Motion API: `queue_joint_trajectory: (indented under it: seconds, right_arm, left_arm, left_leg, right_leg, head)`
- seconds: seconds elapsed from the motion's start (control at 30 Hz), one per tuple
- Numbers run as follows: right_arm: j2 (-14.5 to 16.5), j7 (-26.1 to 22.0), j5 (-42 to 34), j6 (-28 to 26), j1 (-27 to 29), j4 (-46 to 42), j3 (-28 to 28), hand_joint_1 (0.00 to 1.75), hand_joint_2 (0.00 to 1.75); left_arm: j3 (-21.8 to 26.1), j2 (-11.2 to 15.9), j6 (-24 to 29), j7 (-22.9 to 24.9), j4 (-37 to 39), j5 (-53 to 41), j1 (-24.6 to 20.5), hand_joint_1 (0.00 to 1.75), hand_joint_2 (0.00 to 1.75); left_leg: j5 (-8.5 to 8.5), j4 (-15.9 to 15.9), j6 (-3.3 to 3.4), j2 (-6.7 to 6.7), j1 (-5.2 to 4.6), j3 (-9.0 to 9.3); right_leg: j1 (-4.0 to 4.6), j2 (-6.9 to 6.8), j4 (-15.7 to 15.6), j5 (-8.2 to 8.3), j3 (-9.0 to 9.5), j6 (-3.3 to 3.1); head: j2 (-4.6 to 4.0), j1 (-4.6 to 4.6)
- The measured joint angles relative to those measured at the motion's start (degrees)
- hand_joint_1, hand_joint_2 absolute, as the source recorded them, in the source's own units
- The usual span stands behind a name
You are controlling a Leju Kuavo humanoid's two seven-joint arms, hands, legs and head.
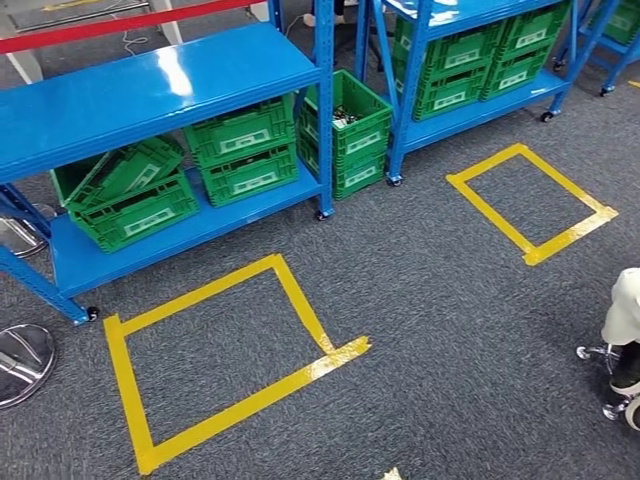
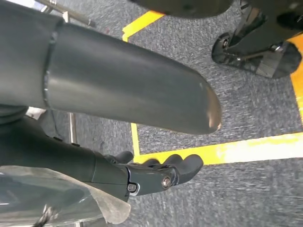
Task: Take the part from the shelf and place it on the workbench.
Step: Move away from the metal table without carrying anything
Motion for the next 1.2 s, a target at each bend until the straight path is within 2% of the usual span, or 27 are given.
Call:
queue_joint_trajectory:
  seconds: [0.07, 0.13, 0.17, 0.2, 0.23, 0.27, 0.33, 0.37, 0.43, 0.47, 0.5, 0.53, 0.57, 0.63, 0.67, 0.7, 0.73, 0.77, 0.8, 0.87, 0.93, 1.0, 1.03, 1.07, 1.13, 1.17, 1.2]
  right_arm:
    - [0.0, 0.3, 0.5, 0.0, -0.2, 0.0, 0.0, 0.00, 0.00]
    - [0.0, 0.6, 0.9, 0.1, -0.1, 0.0, 0.0, 0.00, 0.00]
    - [0.0, 0.8, 1.1, 0.1, 0.0, 0.0, 0.0, 0.00, 0.00]
    - [0.0, 0.9, 1.3, 0.1, 0.1, 0.0, 0.0, 0.00, 0.00]
    - [0.0, 1.0, 1.4, 0.1, 0.1, 0.0, 0.1, 0.00, 0.00]
    - [0.0, 1.0, 1.6, 0.1, 0.2, 0.0, 0.1, 0.00, 0.00]
    - [0.0, 0.9, 1.7, 0.1, 0.3, 0.0, 0.1, 0.00, 0.00]
    - [0.0, 0.9, 1.8, 0.1, 0.3, 0.0, 0.1, 0.00, 0.00]
    - [0.0, 0.9, 1.8, 0.2, 0.2, 0.0, 0.2, 0.00, 0.00]
    - [0.0, 0.9, 1.8, 0.2, 0.1, 0.0, 0.2, 0.00, 0.00]
    - [0.0, 0.9, 1.9, 0.2, 0.1, 0.0, 0.2, 0.00, 0.00]
    - [0.1, 0.9, 1.9, 0.1, 0.1, 0.0, 0.2, 0.00, 0.00]
    - [0.1, 0.9, 1.9, 0.1, 0.2, 0.0, 0.2, 0.00, 0.00]
    - [0.1, 0.9, 1.9, 0.1, 0.3, 0.0, 0.2, 0.00, 0.00]
    - [0.1, 0.9, 1.9, 0.1, 0.4, 0.0, 0.3, 0.00, 0.00]
    - [0.1, 0.9, 1.9, 0.1, 0.4, 0.0, 0.3, 0.00, 0.00]
    - [0.1, 0.9, 1.9, 0.1, 0.4, 0.0, 0.3, 0.00, 0.00]
    - [0.1, 0.9, 1.9, 0.1, 0.4, 0.0, 0.3, 0.00, 0.00]
    - [0.1, 0.9, 1.9, 0.1, 0.4, 0.0, 0.3, 0.00, 0.00]
    - [0.1, 0.9, 1.9, 0.1, 0.3, 0.0, 0.3, 0.00, 0.00]
    - [0.2, 0.9, 1.9, 0.1, 0.2, 0.0, 0.3, 0.00, 0.00]
    - [0.2, 0.8, 2.1, -0.1, 0.0, 0.0, 0.3, 0.00, 0.00]
    - [0.2, 0.7, 2.3, -0.4, -0.1, 0.0, 0.3, 0.00, 0.00]
    - [0.2, 0.6, 2.5, -0.8, -0.1, 0.0, 0.3, 0.00, 0.00]
    - [0.2, 0.5, 2.8, -1.5, 0.0, 0.0, 0.3, 0.00, 0.00]
    - [0.2, 0.5, 2.8, -1.6, 0.1, 0.0, 0.3, 0.00, 0.00]
    - [0.2, 0.5, 2.8, -1.7, 0.2, 0.0, 0.4, 0.00, 0.00]
  left_arm:
    - [0.1, 0.0, 0.2, 1.5, 0.0, -1.3, 0.1, 0.00, 0.00]
    - [0.1, 0.0, 0.0, 2.8, 0.0, -2.4, 0.0, 0.00, 0.00]
    - [0.1, -0.1, -0.1, 3.3, 0.0, -2.7, 0.0, 0.00, 0.00]
    - [0.1, -0.3, -0.2, 3.6, 0.0, -3.0, 0.0, 0.00, 0.00]
    - [0.1, -0.4, -0.3, 3.8, 0.0, -3.2, 0.0, 0.00, 0.00]
    - [0.1, -0.5, -0.4, 3.9, 0.0, -3.3, 0.0, 0.00, 0.00]
    - [0.1, -0.6, -0.5, 4.0, 0.0, -3.5, 0.0, 0.00, 0.00]
    - [0.1, -0.6, -0.6, 4.0, 0.0, -3.5, -0.1, 0.00, 0.00]
    - [0.1, -0.6, -0.6, 4.0, 0.0, -3.6, -0.1, 0.00, 0.00]
    - [0.1, -0.6, -0.6, 4.0, 0.0, -3.7, 0.0, 0.00, 0.00]
    - [0.1, -0.6, -0.6, 4.0, 0.0, -3.7, 0.1, 0.00, 0.00]
    - [0.1, -0.5, -0.6, 4.0, 0.0, -3.7, 0.2, 0.00, 0.00]
    - [0.1, -0.5, -0.6, 4.0, 0.0, -3.7, 0.2, 0.00, 0.00]
    - [0.1, -0.5, -0.6, 4.0, 0.0, -3.7, 0.0, 0.00, 0.00]
    - [0.1, -0.6, -0.6, 4.0, 0.0, -3.7, -0.1, 0.00, 0.00]
    - [0.1, -0.6, -0.6, 4.0, 0.0, -3.7, -0.1, 0.00, 0.00]
    - [0.1, -0.6, -0.6, 4.0, 0.0, -3.7, 0.0, 0.00, 0.00]
    - [0.1, -0.6, -0.6, 4.0, 0.0, -3.7, 0.1, 0.00, 0.00]
    - [0.1, -0.6, -0.6, 4.0, 0.0, -3.7, 0.2, 0.00, 0.00]
    - [0.1, -0.6, -0.6, 4.0, 0.0, -3.7, 0.2, 0.00, 0.00]
    - [0.1, -0.5, -0.6, 4.0, 0.0, -3.8, 0.0, 0.00, 0.00]
    - [0.2, -0.5, -0.6, 4.0, 0.0, -3.8, 0.1, 0.00, 0.00]
    - [0.2, -0.6, -0.4, 4.0, 0.0, -3.9, 0.1, 0.00, 0.00]
    - [0.2, -0.5, 0.1, 4.0, 0.0, -4.0, 0.1, 0.00, 0.00]
    - [0.2, -0.5, 1.5, 4.2, 0.0, -4.3, 0.0, 0.00, 0.00]
    - [0.2, -0.5, 2.2, 4.4, 0.0, -4.5, -0.1, 0.00, 0.00]
    - [0.2, -0.6, 2.7, 4.7, 0.0, -4.7, -0.2, 0.00, 0.00]
  left_leg:
    - [0.34, -0.6, 0.57, -1.29, 0.46, 0.31]
    - [0.46, -0.7, 0.89, -2.69, 0.75, 0.32]
    - [0.46, -0.7, 0.96, -3.50, 0.78, 0.33]
    - [0.43, -0.7, 0.98, -4.34, 0.78, 0.39]
    - [0.39, -0.7, 0.96, -5.20, 0.79, 0.49]
    - [0.31, -0.6, 0.87, -6.03, 0.83, 0.62]
    - [0.01, -0.3, 0.45, -7.53, 0.86, 0.74]
    - [-0.12, -0.1, 0.15, -8.22, 0.86, 0.64]
    - [-0.09, 0.1, -0.50, -9.40, 0.89, 0.28]
    - [0.02, 0.1, -0.79, -9.96, 1.00, 0.14]
    - [-0.05, 0.1, -1.06, -9.87, 1.04, 0.06]
    - [-0.60, 0.9, -1.34, -8.98, 1.00, -0.30]
    - [-1.79, 2.8, -1.61, -7.65, 0.95, -1.16]
    - [-5.42, 9.9, -2.11, -4.92, 0.98, -4.50]
    - [-6.98, 13.8, -2.27, -4.45, 1.08, -6.37]
    - [-7.63, 16.3, -2.35, -4.27, 1.15, -7.58]
    - [-7.11, 16.8, -2.34, -4.19, 1.18, -7.77]
    - [-5.50, 14.8, -2.22, -4.01, 1.18, -6.77]
    - [-3.25, 11.0, -1.95, -3.40, 1.10, -4.85]
    - [-0.44, 3.3, -1.10, -0.51, 0.53, -0.99]
    - [-0.30, 0.4, -0.39, 1.15, -0.10, 0.19]
    - [-0.10, -0.1, 0.12, -0.02, -0.04, 0.15]
    - [0.10, -0.4, 0.39, -0.64, 0.18, 0.31]
    - [0.35, -0.7, 0.68, -1.26, 0.43, 0.47]
    - [0.59, -1.0, 1.05, -2.53, 0.72, 0.60]
    - [0.61, -1.0, 1.15, -3.23, 0.74, 0.57]
    - [0.57, -1.0, 1.20, -3.85, 0.74, 0.62]
  right_leg:
    - [-0.11, 2.61, 2.8, -2.00, -1.11, 0.44]
    - [-0.25, 5.75, 10.2, -5.31, -4.95, 0.63]
    - [-0.27, 6.37, 13.8, -6.35, -7.03, 0.70]
    - [-0.27, 6.67, 15.9, -6.36, -8.55, 0.74]
    - [-0.27, 6.82, 15.9, -5.22, -9.13, 0.75]
    - [-0.31, 7.08, 13.6, -3.05, -8.62, 0.72]
    - [-0.53, 9.13, 5.9, 1.41, -5.92, 0.65]
    - [-0.67, 10.28, 3.0, 2.56, -4.69, 0.55]
    - [-0.69, 11.38, 0.9, 2.73, -3.56, 0.16]
    - [-0.69, 10.85, 0.8, 2.80, -3.36, -0.14]
    - [-0.71, 10.26, 0.7, 2.90, -3.22, -0.45]
    - [-0.77, 9.59, 0.6, 2.92, -3.11, -0.85]
    - [-0.83, 8.82, 0.5, 2.91, -3.00, -1.20]
    - [-0.69, 7.11, 0.4, 2.70, -2.90, -1.75]
    - [-0.60, 6.23, 0.4, 2.60, -2.87, -1.85]
    - [-0.54, 5.38, 0.4, 2.49, -2.80, -1.90]
    - [-0.49, 4.61, 0.4, 2.37, -2.67, -1.90]
    - [-0.46, 3.91, 0.4, 2.23, -2.47, -1.87]
    - [-0.42, 3.28, 0.4, 2.07, -2.19, -1.80]
    - [-0.24, 2.15, 0.4, 1.64, -1.83, -1.43]
    - [-0.06, 0.95, 0.4, 1.30, -1.56, -0.82]
    - [-0.04, 0.02, 0.2, 1.06, -1.13, -0.16]
    - [-0.08, 0.72, 0.5, 0.64, -1.13, 0.12]
    - [-0.12, 2.07, 1.8, -0.29, -1.70, 0.37]
    - [-0.20, 5.42, 8.1, -3.45, -4.76, 0.71]
    - [-0.23, 6.28, 12.1, -4.93, -6.86, 0.83]
    - [-0.25, 6.64, 15.0, -5.60, -8.64, 0.92]
  head:
    - [0.00, 0.32]
    - [0.00, 0.73]
    - [0.00, 0.81]
    - [0.00, 0.81]
    - [0.00, 0.82]
    - [0.00, 0.81]
    - [0.00, 0.83]
    - [0.00, 0.82]
    - [0.00, 0.82]
    - [0.00, 0.81]
    - [0.00, 0.82]
    - [0.00, 0.64]
    - [0.00, 0.44]
    - [0.00, 0.03]
    - [0.00, 0.00]
    - [0.00, 0.00]
    - [0.00, -0.01]
    - [0.00, -0.02]
    - [0.00, -0.03]
    - [0.00, -0.03]
    - [0.00, 0.01]
    - [0.00, 0.02]
    - [0.00, 0.15]
    - [0.00, 0.32]
    - [0.00, 0.72]
    - [0.00, 0.79]
    - [0.00, 0.80]
